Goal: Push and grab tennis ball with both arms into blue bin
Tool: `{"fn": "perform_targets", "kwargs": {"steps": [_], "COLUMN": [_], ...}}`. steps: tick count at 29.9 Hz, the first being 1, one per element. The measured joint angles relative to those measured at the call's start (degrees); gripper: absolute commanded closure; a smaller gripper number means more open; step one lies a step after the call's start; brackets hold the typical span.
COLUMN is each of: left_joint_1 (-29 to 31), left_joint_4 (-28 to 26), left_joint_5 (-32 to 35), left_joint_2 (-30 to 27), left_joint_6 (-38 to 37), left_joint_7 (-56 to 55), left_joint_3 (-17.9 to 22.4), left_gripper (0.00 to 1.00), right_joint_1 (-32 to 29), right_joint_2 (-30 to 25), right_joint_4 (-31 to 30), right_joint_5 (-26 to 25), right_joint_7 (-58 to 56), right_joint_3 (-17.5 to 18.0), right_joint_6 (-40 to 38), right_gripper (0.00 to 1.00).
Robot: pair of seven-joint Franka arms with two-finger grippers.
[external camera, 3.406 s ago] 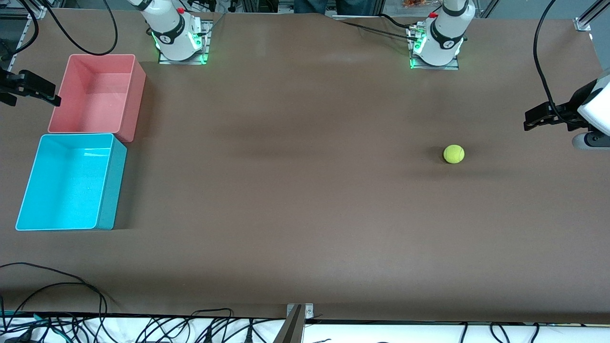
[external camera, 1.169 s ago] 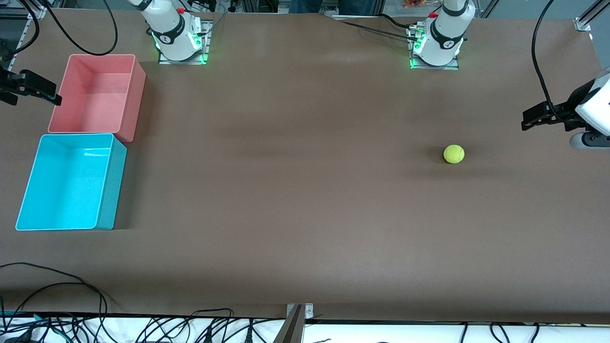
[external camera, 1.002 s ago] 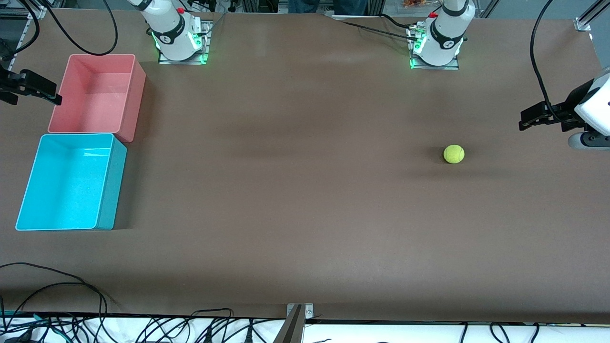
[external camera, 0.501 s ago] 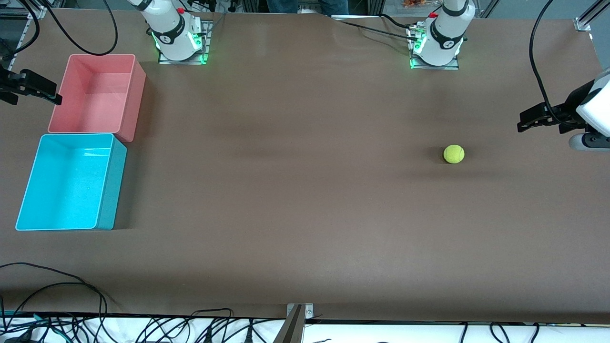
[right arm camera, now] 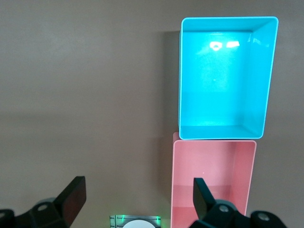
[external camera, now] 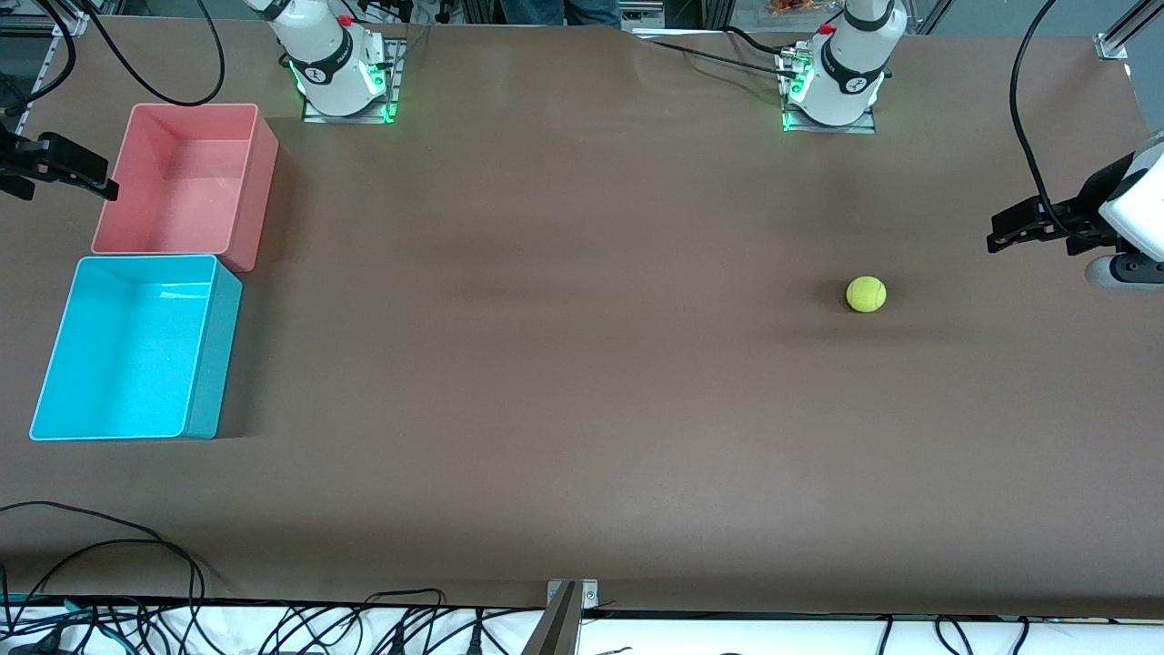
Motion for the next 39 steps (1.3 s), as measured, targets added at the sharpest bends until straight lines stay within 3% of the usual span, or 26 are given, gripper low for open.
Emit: {"fn": "perform_targets", "kwargs": {"steps": [39], "left_joint_1": [0.0], "left_joint_4": [0.0], "left_joint_5": [0.0], "left_joint_2": [0.1], "left_joint_6": [0.0], "left_joint_7": [0.0], "left_joint_3": [0.0], "left_gripper": [0.0], "right_joint_1": [0.0], "right_joint_2": [0.0], "right_joint_4": [-0.1], "right_joint_5": [0.1], "right_joint_7": [0.0], "right_joint_3": [0.1], "right_joint_6": [-3.1], "right_gripper": [0.0]}}
